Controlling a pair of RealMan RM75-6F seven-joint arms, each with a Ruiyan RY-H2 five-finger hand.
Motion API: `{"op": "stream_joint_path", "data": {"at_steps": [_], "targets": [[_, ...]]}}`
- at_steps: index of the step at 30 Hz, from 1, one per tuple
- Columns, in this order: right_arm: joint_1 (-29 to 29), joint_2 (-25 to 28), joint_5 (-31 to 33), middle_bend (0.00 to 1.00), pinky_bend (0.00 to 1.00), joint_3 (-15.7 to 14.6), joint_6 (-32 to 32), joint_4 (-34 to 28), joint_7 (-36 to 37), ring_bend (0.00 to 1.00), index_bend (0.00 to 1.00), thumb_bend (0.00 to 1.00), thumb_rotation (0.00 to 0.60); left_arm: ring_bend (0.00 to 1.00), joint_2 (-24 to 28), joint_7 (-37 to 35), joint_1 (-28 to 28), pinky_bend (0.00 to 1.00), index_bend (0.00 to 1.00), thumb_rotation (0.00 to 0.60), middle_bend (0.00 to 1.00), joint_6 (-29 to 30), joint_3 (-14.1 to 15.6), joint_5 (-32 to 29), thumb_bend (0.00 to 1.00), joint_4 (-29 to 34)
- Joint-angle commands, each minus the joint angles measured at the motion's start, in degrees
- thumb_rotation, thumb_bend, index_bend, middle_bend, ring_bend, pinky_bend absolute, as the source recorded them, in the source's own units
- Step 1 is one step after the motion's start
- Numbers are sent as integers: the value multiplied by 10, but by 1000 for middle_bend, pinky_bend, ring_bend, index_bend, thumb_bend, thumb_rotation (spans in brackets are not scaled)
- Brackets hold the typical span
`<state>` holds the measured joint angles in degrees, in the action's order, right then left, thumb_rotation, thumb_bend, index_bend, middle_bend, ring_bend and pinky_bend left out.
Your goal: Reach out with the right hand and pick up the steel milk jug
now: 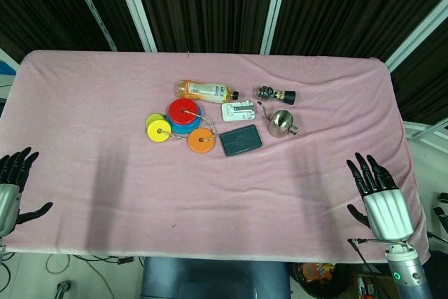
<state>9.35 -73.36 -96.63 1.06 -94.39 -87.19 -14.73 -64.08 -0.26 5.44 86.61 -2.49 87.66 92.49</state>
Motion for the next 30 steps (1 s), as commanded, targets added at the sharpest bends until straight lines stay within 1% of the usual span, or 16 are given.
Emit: {"op": "stream_joint_path", "data": {"at_steps": [1, 12, 16, 19, 22, 27, 28, 30], "targets": [[-1, -3, 3, 0, 228, 1, 8, 1, 2, 8, 0, 97, 600, 0, 0, -1, 0, 0, 0, 600, 0, -1, 0, -1, 0, 0], [-1, 4, 15, 0, 227, 6, 30, -25, 14, 8, 0, 96, 600, 0, 1, -1, -2, 0, 0, 600, 0, 3, 0, -1, 0, 0], [4, 7, 28, 0, 227, 14, 46, -50, 16, 8, 0, 96, 600, 0, 1, -5, -2, 0, 0, 600, 0, 1, -1, -6, 0, 1], [15, 9, 45, 0, 227, 26, 67, -77, 17, 8, 0, 88, 600, 0, 2, -7, -2, 0, 0, 600, 0, -1, -2, -8, 0, 2], [35, 8, 71, 0, 227, 45, 100, -107, 4, 9, 0, 71, 600, 0, 2, -7, -1, 0, 0, 600, 0, -1, -3, -8, 0, 2], [90, -8, 136, 0, 228, 96, 172, -155, -48, 10, 0, 63, 600, 0, 3, -9, -1, 0, 0, 600, 0, -4, -3, -11, 0, 4], [106, -16, 157, 0, 228, 111, 189, -162, -65, 10, 0, 63, 600, 0, 4, -10, -1, 0, 0, 600, 0, -5, -4, -13, 0, 4], [163, -52, 228, 0, 227, 159, 246, -154, -101, 10, 0, 63, 600, 0, 5, -13, 0, 0, 0, 600, 0, -8, -4, -17, 0, 6]]}}
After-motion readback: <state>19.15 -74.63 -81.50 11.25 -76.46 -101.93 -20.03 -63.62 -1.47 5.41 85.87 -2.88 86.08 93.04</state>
